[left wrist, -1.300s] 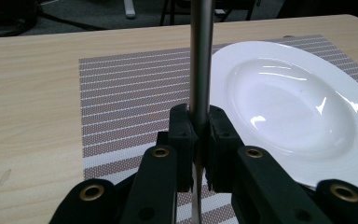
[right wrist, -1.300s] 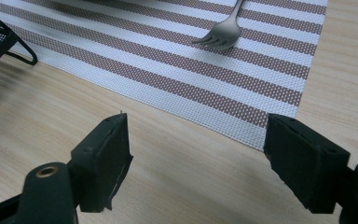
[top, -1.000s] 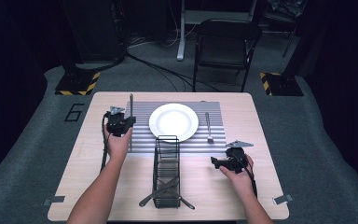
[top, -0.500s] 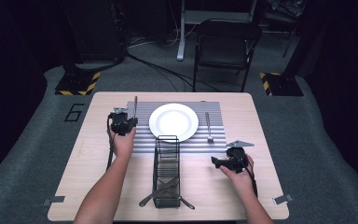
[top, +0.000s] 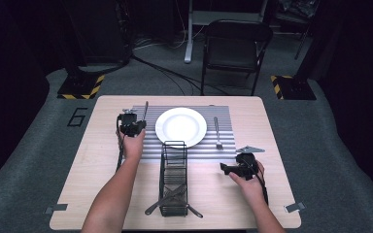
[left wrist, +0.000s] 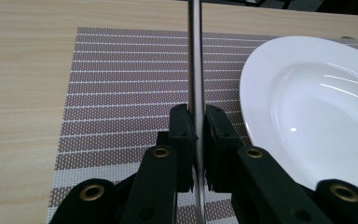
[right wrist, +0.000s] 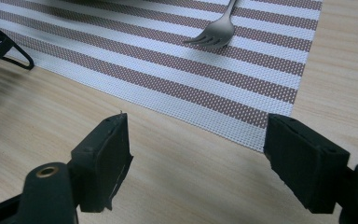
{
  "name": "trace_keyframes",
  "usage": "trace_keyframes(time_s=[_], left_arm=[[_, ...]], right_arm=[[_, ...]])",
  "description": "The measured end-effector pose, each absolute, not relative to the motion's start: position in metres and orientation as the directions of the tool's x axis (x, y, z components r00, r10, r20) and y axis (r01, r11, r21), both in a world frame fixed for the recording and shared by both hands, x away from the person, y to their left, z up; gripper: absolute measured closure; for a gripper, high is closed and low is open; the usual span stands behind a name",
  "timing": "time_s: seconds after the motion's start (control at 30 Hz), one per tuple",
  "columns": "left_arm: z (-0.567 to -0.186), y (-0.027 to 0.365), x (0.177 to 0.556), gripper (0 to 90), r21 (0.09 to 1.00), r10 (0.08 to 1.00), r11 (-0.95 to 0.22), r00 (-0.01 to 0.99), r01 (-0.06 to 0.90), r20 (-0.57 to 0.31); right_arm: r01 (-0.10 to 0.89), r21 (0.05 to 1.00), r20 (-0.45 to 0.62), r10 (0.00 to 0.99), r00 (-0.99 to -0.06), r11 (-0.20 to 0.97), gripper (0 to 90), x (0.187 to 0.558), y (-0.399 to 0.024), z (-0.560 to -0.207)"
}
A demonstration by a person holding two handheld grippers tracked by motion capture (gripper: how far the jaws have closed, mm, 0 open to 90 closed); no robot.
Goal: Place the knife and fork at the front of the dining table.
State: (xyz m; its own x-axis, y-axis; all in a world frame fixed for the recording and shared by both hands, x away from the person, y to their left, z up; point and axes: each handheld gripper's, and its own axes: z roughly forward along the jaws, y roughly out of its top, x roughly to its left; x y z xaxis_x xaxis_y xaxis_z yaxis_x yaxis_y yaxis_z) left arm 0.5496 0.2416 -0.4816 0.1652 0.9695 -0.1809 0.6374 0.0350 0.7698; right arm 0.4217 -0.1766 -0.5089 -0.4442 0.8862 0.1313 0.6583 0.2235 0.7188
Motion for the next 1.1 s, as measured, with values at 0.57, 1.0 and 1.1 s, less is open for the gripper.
trace_keyframes(time_s=[0.57, 1.0, 1.1], left_arm=[[-0.504, 0.237, 0.566, 82.5, 0.717, 0.975, 0.104, 0.071, 0.689, -0.209], [-0.506, 0.23, 0.578, 82.3, 0.713, 0.979, 0.085, 0.076, 0.696, -0.191], [-0.508, 0.23, 0.581, 82.4, 0.704, 0.979, 0.094, 0.062, 0.704, -0.192]], right_arm=[[0.655, 0.721, 0.134, 0.881, -0.453, 0.227, 22.3, 0.421, -0.173, -0.509], [0.667, 0.711, 0.141, 0.885, -0.444, 0.221, 22.3, 0.421, -0.174, -0.511], [0.667, 0.712, 0.142, 0.884, -0.445, 0.222, 22.3, 0.422, -0.174, -0.511]])
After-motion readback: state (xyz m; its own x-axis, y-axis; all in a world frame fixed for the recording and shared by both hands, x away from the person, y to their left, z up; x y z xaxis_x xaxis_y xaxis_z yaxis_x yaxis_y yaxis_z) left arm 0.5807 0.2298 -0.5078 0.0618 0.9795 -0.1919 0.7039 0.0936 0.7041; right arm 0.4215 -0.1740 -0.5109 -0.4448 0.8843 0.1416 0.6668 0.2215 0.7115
